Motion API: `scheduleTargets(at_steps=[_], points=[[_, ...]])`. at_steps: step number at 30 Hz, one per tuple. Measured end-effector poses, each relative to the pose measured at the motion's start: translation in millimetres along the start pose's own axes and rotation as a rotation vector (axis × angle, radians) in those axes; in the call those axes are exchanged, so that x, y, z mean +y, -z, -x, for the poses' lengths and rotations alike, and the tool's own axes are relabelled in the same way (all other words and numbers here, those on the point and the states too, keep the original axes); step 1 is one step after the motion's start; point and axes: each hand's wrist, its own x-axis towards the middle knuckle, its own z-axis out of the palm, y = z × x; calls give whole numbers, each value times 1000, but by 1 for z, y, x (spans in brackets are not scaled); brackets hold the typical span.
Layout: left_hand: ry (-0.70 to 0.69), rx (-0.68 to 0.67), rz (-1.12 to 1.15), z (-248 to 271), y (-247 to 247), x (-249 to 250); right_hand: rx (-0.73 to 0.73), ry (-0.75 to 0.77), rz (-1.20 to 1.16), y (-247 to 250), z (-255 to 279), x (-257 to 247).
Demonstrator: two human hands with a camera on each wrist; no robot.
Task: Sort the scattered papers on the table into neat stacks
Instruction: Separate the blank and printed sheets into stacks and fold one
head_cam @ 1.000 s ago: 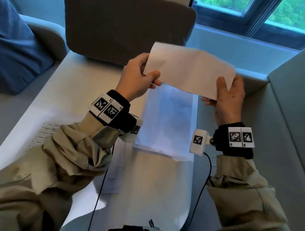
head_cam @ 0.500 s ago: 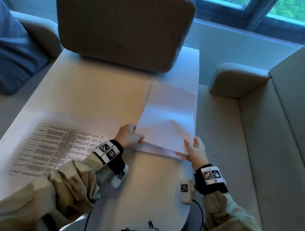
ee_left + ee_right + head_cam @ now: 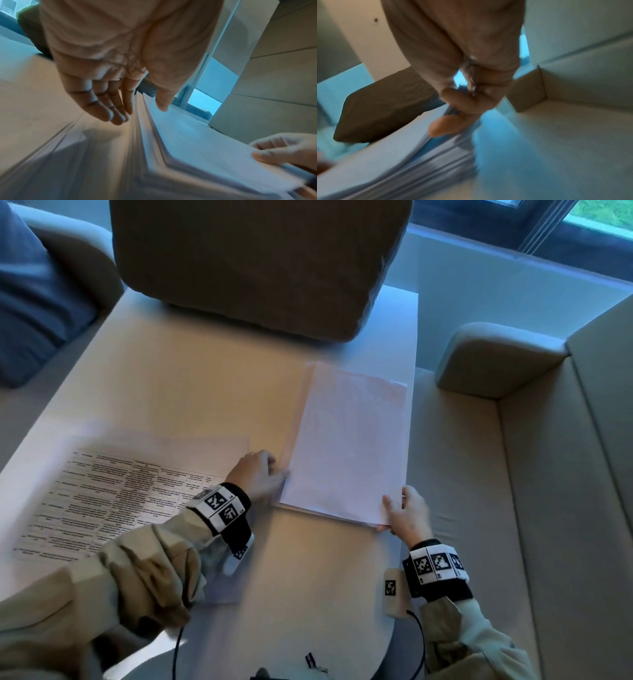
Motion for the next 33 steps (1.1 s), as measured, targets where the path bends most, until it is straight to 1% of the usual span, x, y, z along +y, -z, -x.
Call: scheduleTargets(at_steps=[2, 3, 4, 6, 8, 11, 13, 14, 16, 18, 21, 23, 26, 31, 33], points=[[-25, -25, 15, -15, 9, 8, 31, -17, 285, 12, -2, -4], [-18, -45, 35, -22, 15, 14, 87, -16, 366, 19, -4, -8], [-12, -54, 57, -32, 19, 19, 134, 2, 367, 27, -8, -13], [21, -52, 111, -52, 25, 28, 177, 61, 248, 41, -23, -27], [38, -30, 161, -69, 30, 41, 171, 81, 105, 50, -47, -42], [61, -35, 210, -93, 31, 60, 174, 42, -52, 45, -100, -53], [103, -43, 251, -105, 26, 70, 153, 9, -71, 32, -150, -41], [120, -33, 273, -109, 22, 73, 135, -13, -68, 28, -160, -46], [146, -17, 292, -117, 14, 78, 109, -43, -61, 26, -151, -73], [151, -3, 301, -122, 7, 81, 103, -64, -51, 20, -152, -82], [148, -14, 273, -125, 3, 81, 87, -82, -53, 10, -159, -80], [163, -25, 252, -130, 6, 77, 106, -87, -73, 12, -162, -78], [169, 16, 280, -140, 7, 71, 184, -73, -103, 19, -170, -74], [175, 43, 294, -141, 0, 75, 154, -46, -113, 12, -176, -86], [156, 66, 302, -141, 1, 77, 201, -36, -123, 17, -178, -90]])
